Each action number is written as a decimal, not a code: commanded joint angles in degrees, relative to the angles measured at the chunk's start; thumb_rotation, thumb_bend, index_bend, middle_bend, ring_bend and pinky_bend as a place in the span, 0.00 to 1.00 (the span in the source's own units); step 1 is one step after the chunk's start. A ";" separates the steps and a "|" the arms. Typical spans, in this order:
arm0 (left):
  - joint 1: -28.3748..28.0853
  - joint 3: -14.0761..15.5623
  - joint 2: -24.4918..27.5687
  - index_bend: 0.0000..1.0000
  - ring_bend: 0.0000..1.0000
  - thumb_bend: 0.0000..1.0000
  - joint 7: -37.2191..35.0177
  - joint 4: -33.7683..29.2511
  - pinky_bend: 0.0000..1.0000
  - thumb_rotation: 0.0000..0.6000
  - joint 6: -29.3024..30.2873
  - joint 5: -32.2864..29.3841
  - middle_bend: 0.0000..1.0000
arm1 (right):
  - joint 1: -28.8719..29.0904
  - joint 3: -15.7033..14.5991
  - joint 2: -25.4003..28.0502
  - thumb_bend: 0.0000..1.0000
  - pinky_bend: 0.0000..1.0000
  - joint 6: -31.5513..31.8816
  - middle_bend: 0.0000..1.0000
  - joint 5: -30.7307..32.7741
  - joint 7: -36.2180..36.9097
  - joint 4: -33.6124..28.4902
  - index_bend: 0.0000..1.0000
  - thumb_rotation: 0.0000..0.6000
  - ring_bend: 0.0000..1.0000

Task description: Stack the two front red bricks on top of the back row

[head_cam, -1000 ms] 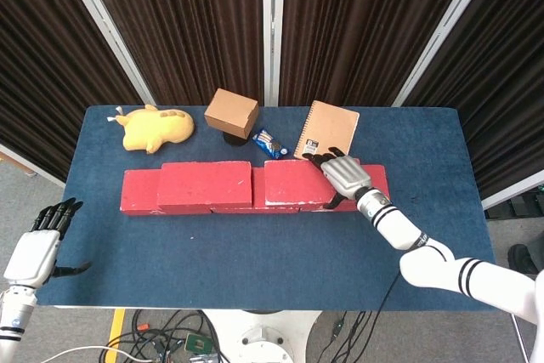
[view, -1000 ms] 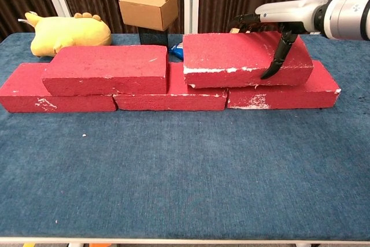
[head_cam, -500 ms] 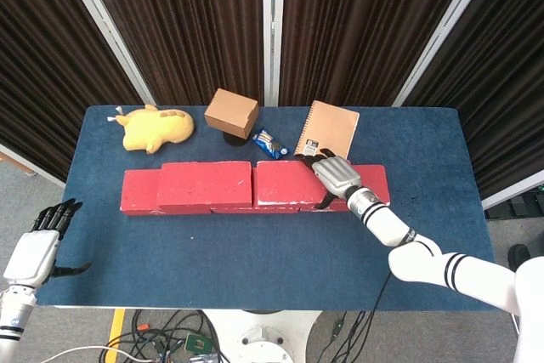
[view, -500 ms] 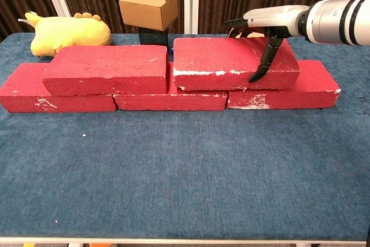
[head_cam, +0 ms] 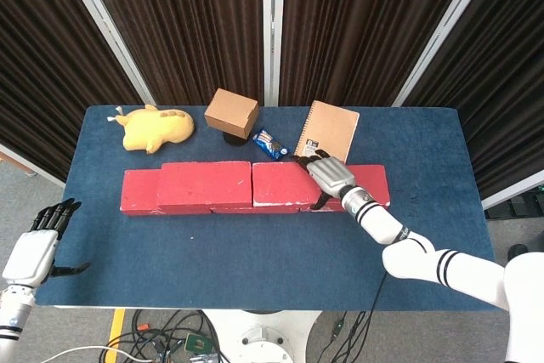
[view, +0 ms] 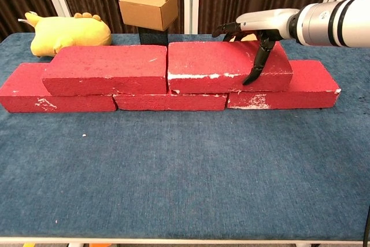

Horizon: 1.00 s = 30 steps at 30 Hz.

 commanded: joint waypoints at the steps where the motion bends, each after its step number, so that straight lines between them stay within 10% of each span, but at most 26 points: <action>1: 0.02 0.01 -0.02 0.00 0.00 0.00 -0.11 0.07 0.00 1.00 -0.01 0.03 0.00 | 0.06 -0.26 -0.37 0.05 0.00 0.30 0.24 0.05 -0.19 0.16 0.00 1.00 0.18; 30: -0.12 -0.14 0.50 0.00 0.00 0.00 -0.87 0.15 0.00 1.00 -0.60 -0.12 0.00 | 1.81 -0.17 -1.75 0.05 0.00 -1.58 0.24 -0.29 1.93 3.31 0.00 1.00 0.18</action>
